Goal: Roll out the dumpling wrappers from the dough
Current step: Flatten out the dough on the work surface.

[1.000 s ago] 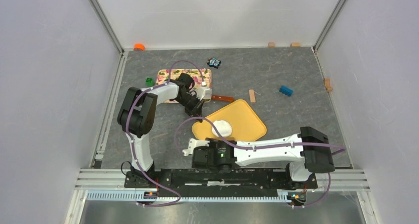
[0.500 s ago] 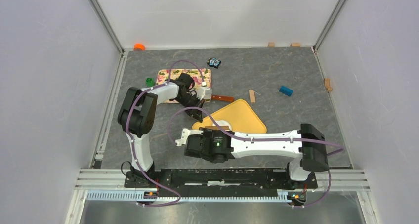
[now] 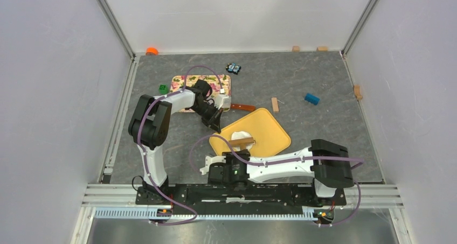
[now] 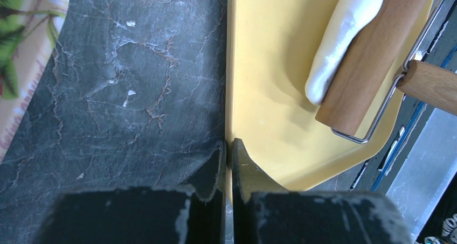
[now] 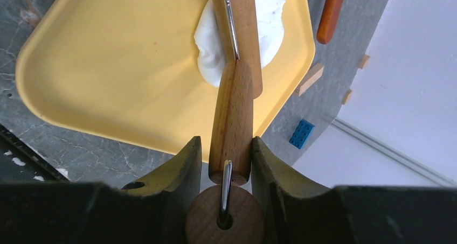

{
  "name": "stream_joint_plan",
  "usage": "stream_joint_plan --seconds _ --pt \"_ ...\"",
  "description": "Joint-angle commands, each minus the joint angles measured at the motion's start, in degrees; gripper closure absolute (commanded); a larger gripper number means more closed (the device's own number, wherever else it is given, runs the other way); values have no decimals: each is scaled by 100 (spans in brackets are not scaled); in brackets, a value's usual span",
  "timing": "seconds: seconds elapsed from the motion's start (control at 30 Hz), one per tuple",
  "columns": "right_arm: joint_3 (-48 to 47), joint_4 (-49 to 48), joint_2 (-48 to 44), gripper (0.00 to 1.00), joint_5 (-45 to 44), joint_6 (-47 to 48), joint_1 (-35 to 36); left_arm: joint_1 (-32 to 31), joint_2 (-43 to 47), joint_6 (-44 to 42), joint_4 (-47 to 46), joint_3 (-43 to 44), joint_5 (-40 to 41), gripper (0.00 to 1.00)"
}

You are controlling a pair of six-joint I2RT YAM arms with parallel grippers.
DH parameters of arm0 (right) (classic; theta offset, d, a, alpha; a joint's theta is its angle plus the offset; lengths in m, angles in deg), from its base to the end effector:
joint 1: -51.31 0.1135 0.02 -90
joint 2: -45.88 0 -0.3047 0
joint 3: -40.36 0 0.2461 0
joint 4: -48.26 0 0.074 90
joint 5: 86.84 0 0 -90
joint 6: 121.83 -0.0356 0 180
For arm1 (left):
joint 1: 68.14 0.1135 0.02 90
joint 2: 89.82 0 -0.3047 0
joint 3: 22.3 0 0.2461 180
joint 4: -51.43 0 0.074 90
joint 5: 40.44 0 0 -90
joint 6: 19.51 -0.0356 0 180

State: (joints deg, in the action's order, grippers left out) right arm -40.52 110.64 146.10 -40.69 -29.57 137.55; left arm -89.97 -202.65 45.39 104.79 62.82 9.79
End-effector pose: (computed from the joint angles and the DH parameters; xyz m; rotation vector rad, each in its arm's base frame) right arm 0.0456 0.3183 0.2332 -1.6635 1.8102 -0.6162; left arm 0.3367 -0.1594 0.1798 1.1872 2.5364 -1.0059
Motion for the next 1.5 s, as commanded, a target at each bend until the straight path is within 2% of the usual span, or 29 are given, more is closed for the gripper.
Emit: stream_joint_plan --seconds 0.0,0.3,0.53,0.63,0.9,1.23,1.47 --pt "333 191 -21 100 2119 -653 94 12 -315 -47 109 -102 548 98" --pt "179 367 -90 100 2014 -546 43 16 -313 -45 110 -95 547 98" --pt "140 -418 159 100 1717 134 -469 15 -333 -34 110 -87 562 98" --pt "-64 -221 246 100 1767 58 -335 17 -344 -24 108 -79 571 98" --pt "270 341 -184 100 2173 -1000 342 17 -353 -3 105 -69 591 98" --pt "-25 -97 176 100 1651 46 -240 19 -427 84 132 -8 676 98" --pt "122 534 128 100 2075 -907 461 19 -423 84 136 -7 684 98"
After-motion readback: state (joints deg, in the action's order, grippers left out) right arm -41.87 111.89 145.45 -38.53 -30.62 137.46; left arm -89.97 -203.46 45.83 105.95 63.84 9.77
